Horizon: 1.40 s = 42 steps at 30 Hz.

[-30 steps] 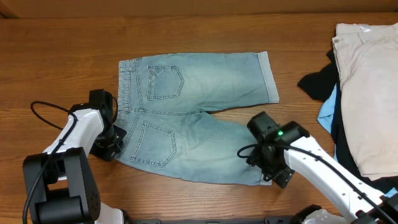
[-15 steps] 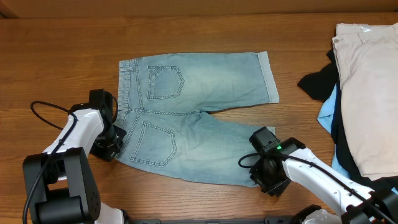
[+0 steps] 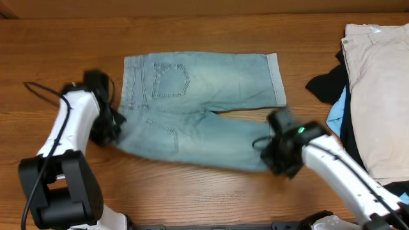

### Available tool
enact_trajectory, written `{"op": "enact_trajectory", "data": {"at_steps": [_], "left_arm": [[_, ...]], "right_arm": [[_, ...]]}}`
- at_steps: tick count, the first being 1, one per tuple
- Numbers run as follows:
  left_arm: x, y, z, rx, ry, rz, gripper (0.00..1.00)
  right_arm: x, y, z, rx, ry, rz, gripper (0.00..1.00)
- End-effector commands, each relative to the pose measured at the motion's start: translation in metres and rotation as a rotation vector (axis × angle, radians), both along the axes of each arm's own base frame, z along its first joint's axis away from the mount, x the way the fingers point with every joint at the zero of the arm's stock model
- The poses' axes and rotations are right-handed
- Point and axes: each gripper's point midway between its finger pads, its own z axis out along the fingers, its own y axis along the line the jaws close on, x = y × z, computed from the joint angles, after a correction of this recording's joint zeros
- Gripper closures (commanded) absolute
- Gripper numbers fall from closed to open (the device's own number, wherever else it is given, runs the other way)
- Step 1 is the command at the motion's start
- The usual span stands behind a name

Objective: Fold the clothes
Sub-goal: 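Grasp the leg hems and fold them up onto the waistband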

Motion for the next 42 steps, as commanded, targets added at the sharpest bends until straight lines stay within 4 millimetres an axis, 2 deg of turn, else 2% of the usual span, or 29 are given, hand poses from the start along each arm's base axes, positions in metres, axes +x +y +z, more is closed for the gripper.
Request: {"op": "enact_trajectory", "data": {"at_steps": [1,3,6,8,10,13,17,20,23,26,27,29,31,35,36,38,40,42], "left_arm": [[0.040,0.010,0.061,0.032,-0.129,-0.105,0.96],[0.049,0.011,0.091,0.041,-0.171,-0.136,0.96],[0.054,0.012,0.136,0.055,-0.222,-0.170,0.96],[0.052,0.011,0.154,0.060,-0.238,-0.176,0.96],[0.048,0.011,0.164,0.059,-0.237,-0.179,0.96],[0.036,0.009,0.165,0.051,-0.195,-0.194,0.96],[0.026,0.010,0.160,0.056,-0.146,-0.194,0.96],[0.025,0.013,0.156,0.069,-0.130,-0.194,0.96],[0.029,0.014,0.146,0.072,-0.130,-0.193,0.96],[0.035,0.014,0.128,0.072,-0.133,-0.186,0.96],[0.037,0.015,0.114,0.072,-0.133,-0.166,0.96],[0.042,0.015,0.099,0.070,-0.141,-0.164,0.96],[0.050,0.015,0.080,0.068,-0.167,-0.164,0.96],[0.066,0.016,0.060,0.073,-0.224,-0.163,0.94],[0.073,0.017,0.057,0.080,-0.254,-0.163,0.92],[0.084,0.018,0.055,0.090,-0.301,-0.162,0.90],[0.098,0.018,0.057,0.091,-0.359,-0.163,0.87],[0.115,0.015,0.063,0.083,-0.436,-0.170,0.87]], "right_arm": [[0.060,-0.032,0.067,-0.123,-0.240,0.041,0.96],[0.079,-0.045,0.105,-0.149,-0.319,0.060,0.96],[0.092,-0.055,0.146,-0.153,-0.393,0.075,0.96],[0.090,-0.060,0.165,-0.158,-0.412,0.071,0.96],[0.086,-0.061,0.173,-0.162,-0.414,0.089,0.96],[0.068,-0.062,0.175,-0.161,-0.375,0.100,0.96],[0.054,-0.061,0.173,-0.167,-0.329,0.123,0.96],[0.062,-0.063,0.174,-0.185,-0.354,0.136,0.96],[0.087,-0.062,0.175,-0.204,-0.424,0.137,0.96],[0.114,-0.057,0.170,-0.211,-0.472,0.174,0.96],[0.133,-0.054,0.162,-0.214,-0.483,0.195,0.96],[0.150,-0.050,0.148,-0.216,-0.474,0.201,0.96],[0.172,-0.045,0.122,-0.218,-0.446,0.205,0.96],[0.202,-0.039,0.081,-0.221,-0.410,0.210,0.96],[0.213,-0.037,0.067,-0.221,-0.410,0.210,0.96],[0.227,-0.035,0.056,-0.222,-0.429,0.207,0.96],[0.242,-0.034,0.053,-0.230,-0.471,0.198,0.96],[0.258,-0.034,0.059,-0.246,-0.541,0.183,0.96]]}}
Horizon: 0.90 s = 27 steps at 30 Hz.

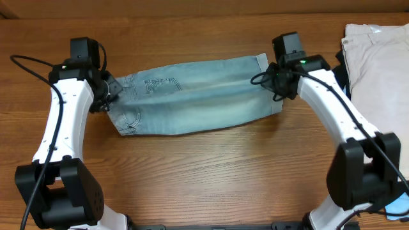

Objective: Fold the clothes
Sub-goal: 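Grasp the leg hems and fold them up onto the waistband, then press the folded edge down with both grippers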

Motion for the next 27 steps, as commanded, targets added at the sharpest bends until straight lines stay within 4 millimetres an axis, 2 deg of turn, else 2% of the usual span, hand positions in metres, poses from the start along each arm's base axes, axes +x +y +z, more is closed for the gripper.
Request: {"op": "enact_trajectory", "data": {"at_steps": [1,3,7,11,16,17,18,20,24,25,27], "left_arm": [[0.022,0.015,0.010,0.052,-0.104,0.032,0.87],[0.037,0.013,0.018,0.060,-0.174,0.026,0.85],[0.059,0.007,0.030,0.068,-0.268,0.006,0.79],[0.070,0.000,0.034,0.073,-0.311,-0.011,0.75],[0.080,-0.001,0.022,0.074,-0.311,-0.016,0.72],[0.083,-0.001,0.018,0.074,-0.313,-0.016,0.70],[0.086,-0.001,0.014,0.074,-0.313,-0.016,0.67],[0.089,0.000,0.003,0.072,-0.299,-0.017,0.59],[0.086,-0.002,0.002,0.085,-0.275,-0.072,0.45],[0.083,-0.003,0.004,0.090,-0.267,-0.084,0.39],[0.070,-0.007,0.010,0.093,-0.220,-0.147,0.21]], "right_arm": [[0.028,-0.018,0.019,-0.074,-0.130,-0.052,0.96],[0.044,-0.020,0.029,-0.088,-0.207,-0.071,0.96],[0.063,-0.020,0.034,-0.089,-0.286,-0.086,0.96],[0.075,-0.018,0.026,-0.094,-0.309,-0.070,0.96],[0.084,-0.016,-0.001,-0.099,-0.289,-0.068,0.95],[0.088,-0.015,-0.006,-0.098,-0.292,-0.068,0.88],[0.090,-0.015,-0.010,-0.098,-0.292,-0.067,0.61],[0.091,-0.015,-0.018,-0.101,-0.282,-0.067,0.00],[0.084,-0.016,-0.015,-0.109,-0.254,-0.062,0.00],[0.078,-0.017,-0.011,-0.116,-0.233,-0.056,0.00],[0.069,-0.013,-0.004,-0.119,-0.207,0.016,0.00]]}}
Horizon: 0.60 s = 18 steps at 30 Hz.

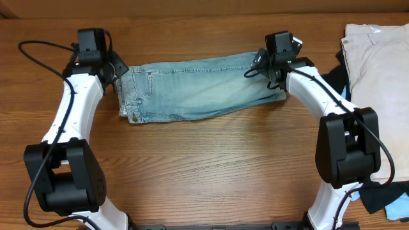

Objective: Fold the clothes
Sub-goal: 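Press the folded edge down with both grippers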

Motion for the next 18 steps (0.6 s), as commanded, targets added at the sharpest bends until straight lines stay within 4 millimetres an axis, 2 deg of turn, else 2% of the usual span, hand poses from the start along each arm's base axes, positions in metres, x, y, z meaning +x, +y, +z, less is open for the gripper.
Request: {"op": "enact_trajectory", "data": {"at_steps": [1,4,7,10,12,18], "left_arm": [[-0.014,-0.006,0.015,0.035,0.039,-0.104,0.19],[-0.034,-0.013,0.010,0.020,0.117,-0.159,0.09],[-0.055,-0.019,-0.013,-0.005,0.234,-0.202,0.07],[-0.064,-0.023,-0.036,-0.013,0.301,-0.257,0.07],[-0.066,-0.023,-0.048,-0.014,0.321,-0.264,0.06],[-0.048,-0.023,-0.089,0.005,0.321,-0.410,0.06]], "right_arm": [[-0.001,0.003,0.035,-0.009,-0.025,0.087,0.00],[-0.013,0.013,0.037,0.010,0.018,0.179,0.00],[-0.031,0.028,0.031,0.075,0.093,0.270,0.00],[-0.044,0.037,0.026,0.109,0.146,0.338,0.00],[-0.051,0.037,0.023,0.104,0.177,0.355,0.00],[-0.063,0.035,0.018,0.091,0.232,0.382,0.00]]}}
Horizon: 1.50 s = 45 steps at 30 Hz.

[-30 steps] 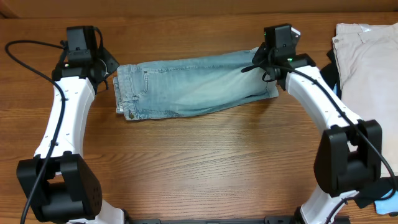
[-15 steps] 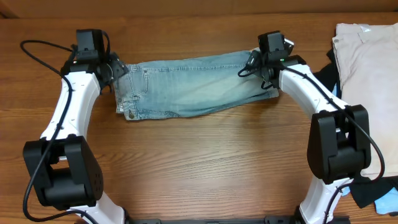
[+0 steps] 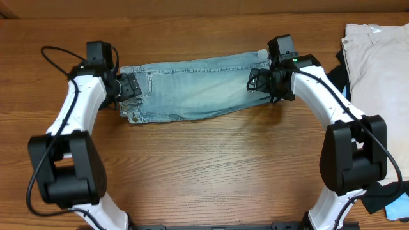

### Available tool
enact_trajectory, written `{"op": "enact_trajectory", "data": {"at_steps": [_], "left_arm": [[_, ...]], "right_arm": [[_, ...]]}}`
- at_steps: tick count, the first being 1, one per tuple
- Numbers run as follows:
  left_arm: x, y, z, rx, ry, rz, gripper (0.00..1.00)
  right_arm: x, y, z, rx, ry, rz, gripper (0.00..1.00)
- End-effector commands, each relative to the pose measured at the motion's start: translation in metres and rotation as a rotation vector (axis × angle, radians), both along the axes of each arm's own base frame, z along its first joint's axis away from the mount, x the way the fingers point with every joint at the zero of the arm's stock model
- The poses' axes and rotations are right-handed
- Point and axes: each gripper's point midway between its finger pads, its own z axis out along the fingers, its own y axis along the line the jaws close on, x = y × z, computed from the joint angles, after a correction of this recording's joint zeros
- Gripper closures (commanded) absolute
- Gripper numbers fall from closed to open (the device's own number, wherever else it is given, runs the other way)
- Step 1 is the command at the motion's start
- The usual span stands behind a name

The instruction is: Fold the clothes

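Light blue denim shorts [image 3: 198, 89] lie folded in half lengthwise at the far middle of the wooden table [image 3: 204, 172], waistband to the left and cuff to the right. My left gripper [image 3: 128, 88] sits over the waistband end with its fingers apart. Over the cuff end my right gripper [image 3: 259, 81] also looks open. Neither seems to hold any cloth. The shorts lie flat in a long strip.
A pile of clothes fills the right edge: a beige garment [image 3: 374, 96] on top, a black one [image 3: 324, 83] and a light blue one [image 3: 336, 114] sticking out beneath. Cables trail from the left arm at the far left.
Both grippers were at the far corners of the folded shorts. Now they stand a little nearer, over the two ends, with fingers apart. The shorts stay flat and folded.
The shorts first lay spread with both legs showing, a gripper at each end of the near leg. Then the near half was up and over, held at both ends. It came to rest on the far half, and now the grippers have let go.
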Motion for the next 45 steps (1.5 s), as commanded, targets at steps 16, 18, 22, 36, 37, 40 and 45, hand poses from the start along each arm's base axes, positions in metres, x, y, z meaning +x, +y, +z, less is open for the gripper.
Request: {"op": "enact_trajectory", "data": {"at_steps": [16,18,22,36,37,40,45], "left_arm": [[-0.006,-0.018,-0.088,-0.140,0.121,-0.245,0.38],[-0.008,-0.024,-0.095,-0.175,0.132,-0.250,0.59],[-0.015,-0.021,-0.104,-0.175,0.173,-0.204,0.93],[0.013,0.004,0.066,-0.069,0.060,-0.287,0.96],[0.014,0.003,0.081,-0.058,0.043,-0.311,0.96],[0.013,0.002,0.119,-0.027,-0.005,-0.366,0.96],[0.014,0.012,0.170,0.078,-0.065,-0.418,0.96]], "right_arm": [[-0.004,0.001,0.019,0.009,-0.009,0.031,0.09],[-0.004,0.001,0.019,0.010,-0.010,0.031,0.12],[0.001,0.002,0.021,0.013,-0.032,0.031,0.33],[0.041,0.027,0.090,0.140,-0.217,0.068,0.89],[0.043,0.028,0.088,0.140,-0.216,0.068,0.93],[0.043,0.033,0.073,0.164,-0.181,0.079,0.96],[0.029,0.062,0.039,0.299,-0.049,0.134,0.96]]}}
